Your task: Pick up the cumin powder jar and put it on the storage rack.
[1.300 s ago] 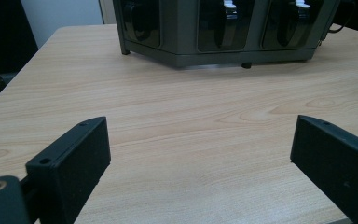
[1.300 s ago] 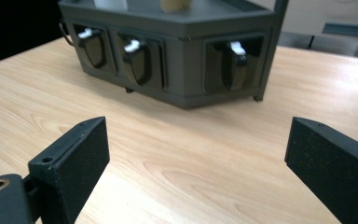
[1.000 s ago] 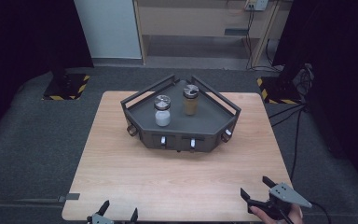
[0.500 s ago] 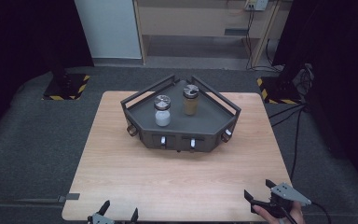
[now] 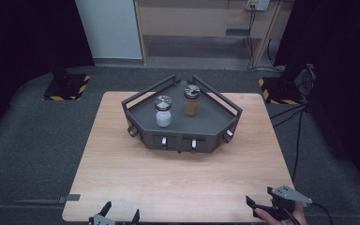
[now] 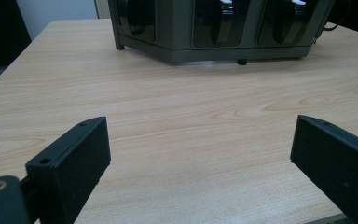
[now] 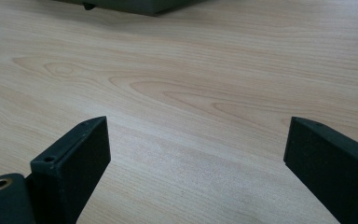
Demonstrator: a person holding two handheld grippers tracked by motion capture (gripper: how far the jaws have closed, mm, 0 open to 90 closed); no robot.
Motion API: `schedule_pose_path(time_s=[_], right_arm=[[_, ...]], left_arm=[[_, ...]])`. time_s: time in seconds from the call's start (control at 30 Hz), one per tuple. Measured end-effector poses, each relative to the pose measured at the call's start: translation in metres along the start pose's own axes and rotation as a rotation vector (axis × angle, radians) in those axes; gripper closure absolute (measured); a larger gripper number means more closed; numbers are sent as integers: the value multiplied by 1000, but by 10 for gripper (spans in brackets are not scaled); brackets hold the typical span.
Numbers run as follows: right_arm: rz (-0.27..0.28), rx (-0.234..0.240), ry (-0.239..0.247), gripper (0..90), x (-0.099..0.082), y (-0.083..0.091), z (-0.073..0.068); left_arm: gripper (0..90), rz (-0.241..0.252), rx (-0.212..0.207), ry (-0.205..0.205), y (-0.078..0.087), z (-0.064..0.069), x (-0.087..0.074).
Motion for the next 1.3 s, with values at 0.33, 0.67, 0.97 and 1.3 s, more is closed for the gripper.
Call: schedule_pose_path(time_s=[0.33,0.67,0.97,1.3], right_arm=[[-1,-1,-5,75,0,1,0],[2,-13,-10,75,-2,2,1],[4,-13,-11,75,-2,3,0],[1,-12,-12,75,-3,3,0]], left_arm=[[39,4,1,0,1,1,0],[39,4,-2,-2,0,1,0],[39,9,-3,-2,1,2,0],[38,9,-5,-3,1,2,1]])
Point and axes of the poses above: each handheld gripper's, and its own axes: y roughly backward along the jaws, x roughly out of its top, z roughly to its right, the point moved 2 cm from there along -y, roughly forward along the jaws, and after that the axes turned 15 degrees about x, right-handed, at the moved point
